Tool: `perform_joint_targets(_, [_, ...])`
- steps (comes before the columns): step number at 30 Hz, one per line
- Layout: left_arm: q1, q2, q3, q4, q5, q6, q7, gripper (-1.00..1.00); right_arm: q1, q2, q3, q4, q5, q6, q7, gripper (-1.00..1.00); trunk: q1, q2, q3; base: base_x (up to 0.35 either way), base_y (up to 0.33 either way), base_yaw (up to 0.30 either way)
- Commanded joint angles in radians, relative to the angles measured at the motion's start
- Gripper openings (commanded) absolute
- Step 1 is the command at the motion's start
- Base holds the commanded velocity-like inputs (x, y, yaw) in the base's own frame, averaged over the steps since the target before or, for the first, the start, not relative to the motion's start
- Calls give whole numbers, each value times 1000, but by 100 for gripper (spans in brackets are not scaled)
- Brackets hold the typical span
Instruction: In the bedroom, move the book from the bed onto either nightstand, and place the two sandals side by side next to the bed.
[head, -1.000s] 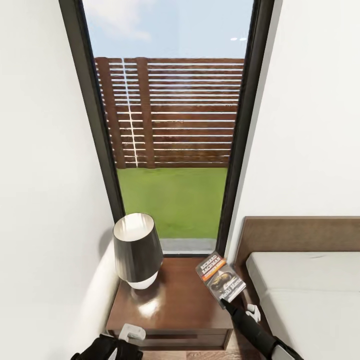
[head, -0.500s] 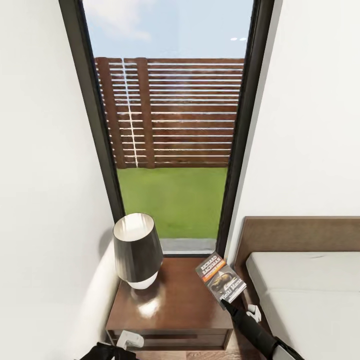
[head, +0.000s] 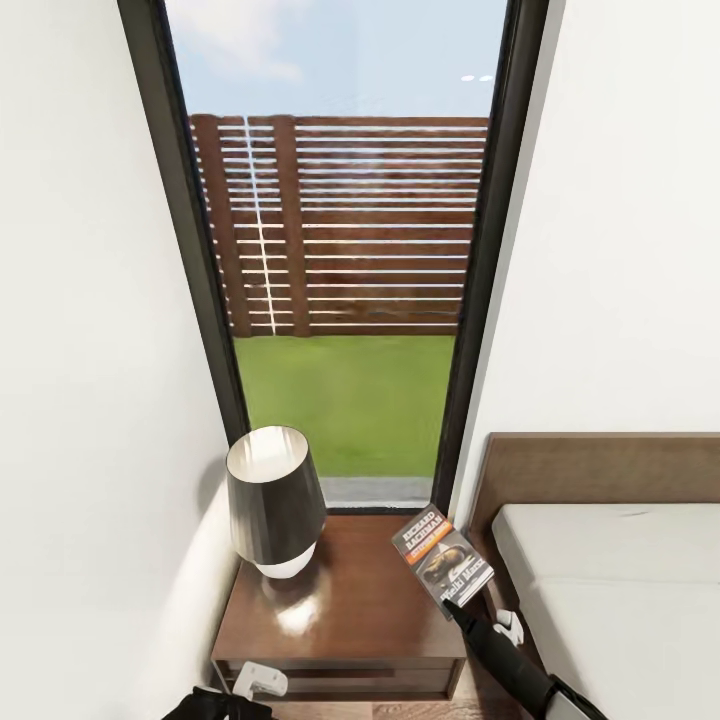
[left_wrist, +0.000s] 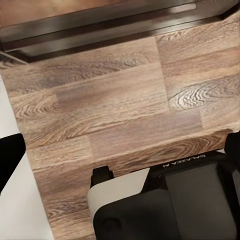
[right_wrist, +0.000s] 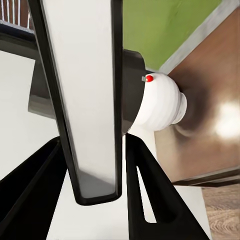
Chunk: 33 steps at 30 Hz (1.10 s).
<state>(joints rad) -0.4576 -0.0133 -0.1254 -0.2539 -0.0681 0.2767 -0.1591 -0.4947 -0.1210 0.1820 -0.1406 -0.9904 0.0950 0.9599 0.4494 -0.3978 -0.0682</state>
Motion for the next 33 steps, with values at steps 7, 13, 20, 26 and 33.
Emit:
perform_joint_targets(7, [0, 0, -2, -3, -7, -14, -4, 100, -2, 1, 3, 1, -8, 18, -7, -100, 1, -2, -2, 0, 0, 0])
perform_joint_targets(13, [0, 0, -2, -6, -7, -20, -3, 100, -2, 6, 5, -5, -4, 20, -69, -100, 1, -2, -2, 0, 0, 0])
perform_joint_targets(20, [0, 0, -2, -9, -7, -22, -2, 100, -2, 8, 8, -10, -2, 21, -142, -100, 4, -9, -5, 0, 0, 0])
perform_joint_targets(26, [0, 0, -2, -9, -7, -22, -2, 100, -2, 8, 10, -11, -1, 23, -157, -100, 27, -51, -24, 0, 0, 0])
perform_joint_targets(33, [-1, 0, -2, -9, -7, -21, -2, 100, -5, 3, 14, -12, 3, 47, -163, -100, 27, -51, -24, 0, 0, 0])
